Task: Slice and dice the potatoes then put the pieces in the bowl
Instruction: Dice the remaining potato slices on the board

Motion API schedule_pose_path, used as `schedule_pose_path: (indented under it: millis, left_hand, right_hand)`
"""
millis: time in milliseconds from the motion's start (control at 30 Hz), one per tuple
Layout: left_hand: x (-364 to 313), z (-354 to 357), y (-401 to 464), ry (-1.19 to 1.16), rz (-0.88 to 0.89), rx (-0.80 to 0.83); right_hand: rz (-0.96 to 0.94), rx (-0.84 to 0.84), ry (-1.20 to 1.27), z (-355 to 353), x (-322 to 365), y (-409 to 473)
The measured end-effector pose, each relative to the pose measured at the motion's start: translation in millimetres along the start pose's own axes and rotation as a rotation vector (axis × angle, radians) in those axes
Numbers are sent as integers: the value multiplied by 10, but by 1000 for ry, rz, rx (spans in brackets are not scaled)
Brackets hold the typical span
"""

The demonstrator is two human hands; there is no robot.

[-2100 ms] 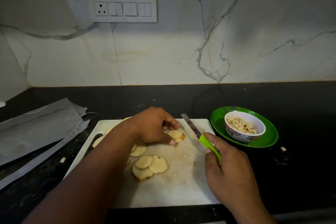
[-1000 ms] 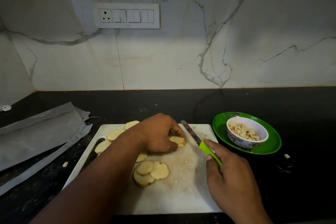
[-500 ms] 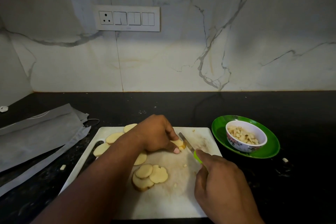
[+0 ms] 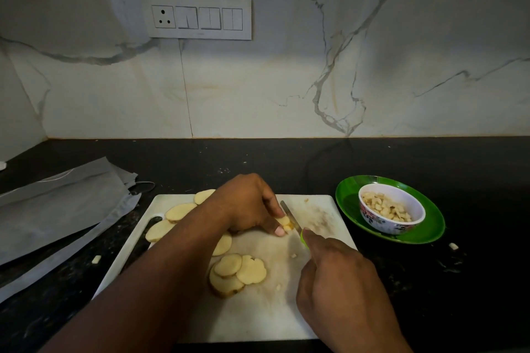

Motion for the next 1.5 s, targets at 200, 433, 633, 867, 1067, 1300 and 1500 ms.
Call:
schedule_pose_path:
  millis: [200, 433, 633, 867, 1067, 1300, 1500]
  left_hand:
    - [-43, 33, 26, -17, -59, 20]
    - [-117, 18, 11, -4, -106, 23]
    - [-79, 12, -26, -37, -99, 0]
    - [-45, 6, -74, -50, -114, -29]
    - [-60, 16, -76, -40, -125, -29]
    - [-54, 2, -70, -32, -109, -30]
    - [-95, 15, -107, 51, -78, -47]
  right_hand:
    - [-126, 84, 72, -126, 48, 13]
    - [-112, 205, 31, -132, -38, -135]
    - [-60, 267, -18, -285, -28, -378]
    - [-57, 115, -69, -334, 18, -221]
    - [-81, 147, -64, -33, 72, 20]
    - [-98, 135, -9, -49, -71, -352]
    - [-117, 5, -8, -269, 60, -254]
Point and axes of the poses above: each hand's wrist, its own y-axis towards the middle knuckle, its own z-axis out of the palm, x = y × z, the point moved 1 cm from there along y, towards the middle knuckle, and after that the axes turned 5 degrees about x, right-handed, at the moved point
